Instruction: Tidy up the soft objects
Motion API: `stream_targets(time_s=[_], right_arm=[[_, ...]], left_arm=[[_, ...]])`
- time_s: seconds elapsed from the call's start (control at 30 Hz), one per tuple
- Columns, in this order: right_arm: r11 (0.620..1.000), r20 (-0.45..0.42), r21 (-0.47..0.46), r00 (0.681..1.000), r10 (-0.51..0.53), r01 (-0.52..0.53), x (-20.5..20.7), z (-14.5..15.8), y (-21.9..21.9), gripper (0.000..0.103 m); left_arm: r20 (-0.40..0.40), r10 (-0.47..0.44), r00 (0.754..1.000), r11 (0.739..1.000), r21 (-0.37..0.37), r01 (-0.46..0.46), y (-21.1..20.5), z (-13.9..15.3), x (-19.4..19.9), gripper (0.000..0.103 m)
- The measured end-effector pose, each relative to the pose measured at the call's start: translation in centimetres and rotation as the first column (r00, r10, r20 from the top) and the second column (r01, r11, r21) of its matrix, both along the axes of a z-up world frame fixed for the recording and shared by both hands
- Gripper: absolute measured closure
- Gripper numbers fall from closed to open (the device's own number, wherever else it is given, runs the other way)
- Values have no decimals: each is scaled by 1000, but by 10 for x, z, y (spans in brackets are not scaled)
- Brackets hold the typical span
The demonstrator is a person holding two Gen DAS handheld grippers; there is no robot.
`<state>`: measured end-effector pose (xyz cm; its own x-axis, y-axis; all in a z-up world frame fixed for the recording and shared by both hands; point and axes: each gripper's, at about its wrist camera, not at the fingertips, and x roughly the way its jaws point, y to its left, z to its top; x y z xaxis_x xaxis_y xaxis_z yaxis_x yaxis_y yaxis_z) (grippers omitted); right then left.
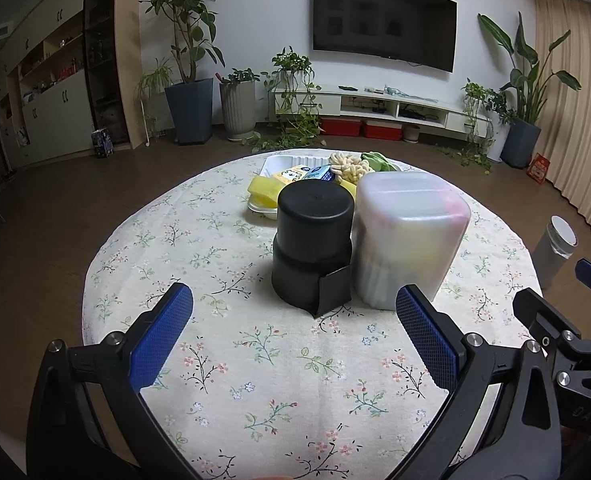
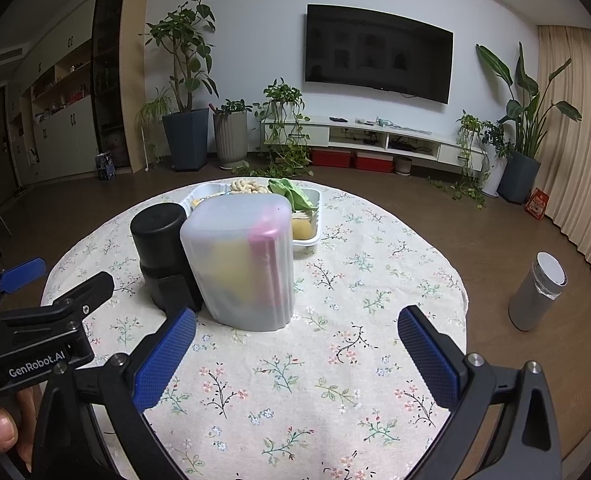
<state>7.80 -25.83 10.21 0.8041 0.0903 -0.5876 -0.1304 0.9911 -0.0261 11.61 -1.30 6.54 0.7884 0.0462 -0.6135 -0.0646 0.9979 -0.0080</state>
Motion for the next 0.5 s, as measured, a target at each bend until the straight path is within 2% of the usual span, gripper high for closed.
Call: stream_targets(time_s=[0.5], right_arm=[[1000, -5, -3, 1000, 0, 0, 1, 4, -1, 0]], left_arm=[[-5, -6, 1000, 1000, -9, 6, -1, -3, 1, 0]])
